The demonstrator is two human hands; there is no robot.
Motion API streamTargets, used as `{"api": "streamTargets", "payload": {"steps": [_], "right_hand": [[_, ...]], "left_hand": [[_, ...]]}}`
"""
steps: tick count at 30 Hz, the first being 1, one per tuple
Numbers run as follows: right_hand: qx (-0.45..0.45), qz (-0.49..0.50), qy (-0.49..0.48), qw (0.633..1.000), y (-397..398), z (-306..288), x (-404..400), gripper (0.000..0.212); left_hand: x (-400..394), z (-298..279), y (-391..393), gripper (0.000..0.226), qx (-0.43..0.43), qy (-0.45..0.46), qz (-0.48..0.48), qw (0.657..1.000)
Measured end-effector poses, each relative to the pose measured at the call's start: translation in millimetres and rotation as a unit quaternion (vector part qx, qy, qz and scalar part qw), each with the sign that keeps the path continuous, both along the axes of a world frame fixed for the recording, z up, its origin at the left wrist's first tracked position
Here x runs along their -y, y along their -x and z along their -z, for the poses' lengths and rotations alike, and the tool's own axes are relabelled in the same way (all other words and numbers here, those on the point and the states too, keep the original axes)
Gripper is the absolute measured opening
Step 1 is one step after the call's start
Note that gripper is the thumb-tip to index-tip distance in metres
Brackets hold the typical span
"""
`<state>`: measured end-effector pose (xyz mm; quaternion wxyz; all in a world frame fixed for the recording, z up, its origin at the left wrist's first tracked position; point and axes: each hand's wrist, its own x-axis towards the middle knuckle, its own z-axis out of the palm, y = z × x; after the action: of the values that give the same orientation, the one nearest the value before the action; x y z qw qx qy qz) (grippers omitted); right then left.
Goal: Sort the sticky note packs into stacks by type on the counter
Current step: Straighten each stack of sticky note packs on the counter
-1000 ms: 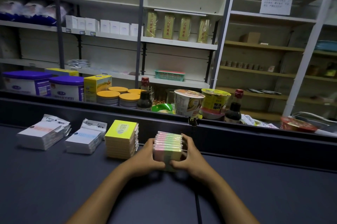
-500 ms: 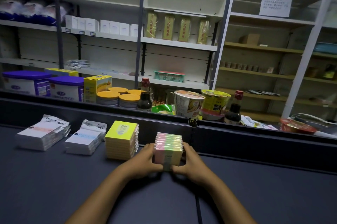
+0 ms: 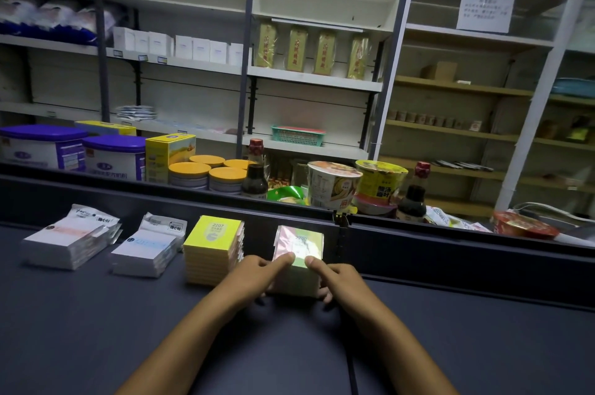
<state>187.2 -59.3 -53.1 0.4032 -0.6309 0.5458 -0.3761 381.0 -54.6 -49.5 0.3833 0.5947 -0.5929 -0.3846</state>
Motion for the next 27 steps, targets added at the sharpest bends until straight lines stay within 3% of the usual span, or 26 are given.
{"api": "streamTargets", "payload": {"steps": [2,7,14,17,19,20,27], "right_hand": [[-0.017,0.003,-0.027,0.999,0,-1,-1,0.084],[-0.010,-0.021,-0.055,0.998,-3,-7,-7,0.055],[-0.027,-0.057,-0.050,0.997,0,-11,-9,0.060],[-0.062,-0.091,-0.037,0.993,8,-11,-11,0.062],[-0.096,-0.107,-0.012,0.989,11,-10,-11,0.036],[-0.117,-0.118,-0.003,0.986,12,-10,-12,0.028],[-0.184,-0.054,0.066,0.979,5,-2,-9,0.034]], "left_hand": [[-2,-1,1,0.061,-0.002,-0.013,0.003,1.000],[-6,-2,0,0.076,0.040,-0.015,-0.023,0.999],[-2,0,-4,0.087,0.046,-0.012,0.013,0.999],[-2,-2,-11,0.064,0.086,-0.009,0.092,0.992],[-1,0,-13,0.041,0.117,0.012,0.139,0.983],[-1,1,-12,0.038,0.139,0.027,0.139,0.980],[4,12,-10,0.026,0.233,0.084,0.038,0.968]]}}
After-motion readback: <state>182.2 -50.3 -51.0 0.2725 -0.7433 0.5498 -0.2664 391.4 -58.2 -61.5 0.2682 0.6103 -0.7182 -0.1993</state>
